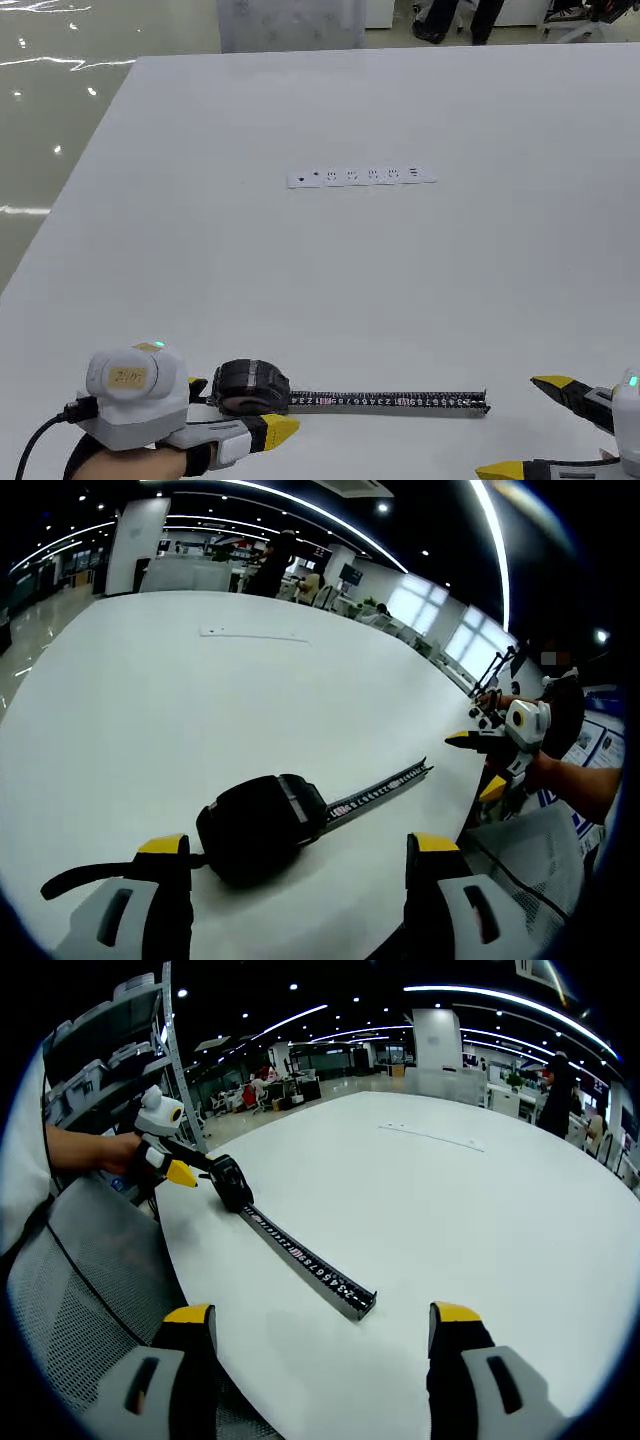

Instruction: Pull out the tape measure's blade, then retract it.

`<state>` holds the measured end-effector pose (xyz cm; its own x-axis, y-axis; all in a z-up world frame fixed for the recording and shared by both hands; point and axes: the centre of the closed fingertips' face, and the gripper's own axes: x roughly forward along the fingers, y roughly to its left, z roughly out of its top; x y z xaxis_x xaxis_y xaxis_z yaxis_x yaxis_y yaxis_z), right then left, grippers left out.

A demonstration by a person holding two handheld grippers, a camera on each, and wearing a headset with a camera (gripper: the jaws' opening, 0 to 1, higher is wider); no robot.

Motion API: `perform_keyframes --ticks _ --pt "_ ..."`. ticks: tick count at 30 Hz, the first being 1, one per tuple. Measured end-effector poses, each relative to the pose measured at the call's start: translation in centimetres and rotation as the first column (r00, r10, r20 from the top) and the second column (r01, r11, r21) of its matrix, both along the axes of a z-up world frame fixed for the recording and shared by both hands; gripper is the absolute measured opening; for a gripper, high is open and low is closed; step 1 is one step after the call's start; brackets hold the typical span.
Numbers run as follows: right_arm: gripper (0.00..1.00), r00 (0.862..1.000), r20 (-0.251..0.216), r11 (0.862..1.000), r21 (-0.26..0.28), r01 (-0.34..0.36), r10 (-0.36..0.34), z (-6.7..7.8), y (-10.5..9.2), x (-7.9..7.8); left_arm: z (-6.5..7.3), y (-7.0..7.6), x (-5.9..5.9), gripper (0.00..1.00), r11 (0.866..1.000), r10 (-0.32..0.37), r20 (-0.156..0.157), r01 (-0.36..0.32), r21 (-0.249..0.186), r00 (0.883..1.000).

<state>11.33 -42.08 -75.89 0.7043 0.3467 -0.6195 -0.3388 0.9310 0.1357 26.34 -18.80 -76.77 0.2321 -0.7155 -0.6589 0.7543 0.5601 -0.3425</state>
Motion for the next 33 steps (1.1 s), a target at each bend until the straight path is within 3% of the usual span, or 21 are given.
perform_keyframes --ticks 9,28,33 --pt "0.87 1.0 -0.003 1.0 0.002 -0.001 0.001 -0.28 -0.26 -0.04 -0.26 -0.46 -0.02 0.85 0.999 0.028 -0.021 -0.028 -0.014 0.999" --pt "0.85 1.0 -0.003 1.0 0.003 -0.007 0.007 -0.57 -0.1 0.34 -0.51 -0.68 -0.17 0.84 0.999 0.043 -0.006 -0.043 -0.019 0.999" --pt "0.84 1.0 -0.002 1.0 0.002 -0.014 0.014 -0.58 -0.01 0.48 -0.47 -0.77 0.02 0.84 0.996 0.079 -0.01 -0.079 -0.029 0.997"
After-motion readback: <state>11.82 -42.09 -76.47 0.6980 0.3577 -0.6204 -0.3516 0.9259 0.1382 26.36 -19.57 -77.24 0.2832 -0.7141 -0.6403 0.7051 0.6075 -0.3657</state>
